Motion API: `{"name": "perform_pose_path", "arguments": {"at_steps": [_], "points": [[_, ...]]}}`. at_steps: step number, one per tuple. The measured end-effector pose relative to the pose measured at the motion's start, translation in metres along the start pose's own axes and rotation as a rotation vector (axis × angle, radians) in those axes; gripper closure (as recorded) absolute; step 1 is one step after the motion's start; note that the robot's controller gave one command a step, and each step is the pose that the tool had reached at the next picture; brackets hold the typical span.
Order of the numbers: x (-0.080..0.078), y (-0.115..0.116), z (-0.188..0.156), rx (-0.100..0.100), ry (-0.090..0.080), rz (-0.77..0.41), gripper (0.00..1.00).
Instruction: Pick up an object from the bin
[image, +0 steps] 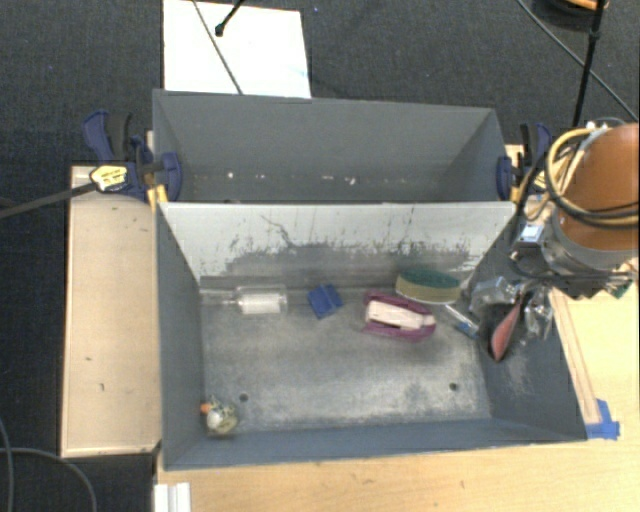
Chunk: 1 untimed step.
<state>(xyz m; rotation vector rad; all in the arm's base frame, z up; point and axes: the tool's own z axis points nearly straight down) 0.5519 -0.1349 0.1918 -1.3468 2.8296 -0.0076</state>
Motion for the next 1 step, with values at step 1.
{"name": "perform_pose_path", "arguments": {"at_steps": [1], "points": [[0.0142, 0.0317, -0.0741, -0.003, 0.001, -0.347, 1.00]]}}
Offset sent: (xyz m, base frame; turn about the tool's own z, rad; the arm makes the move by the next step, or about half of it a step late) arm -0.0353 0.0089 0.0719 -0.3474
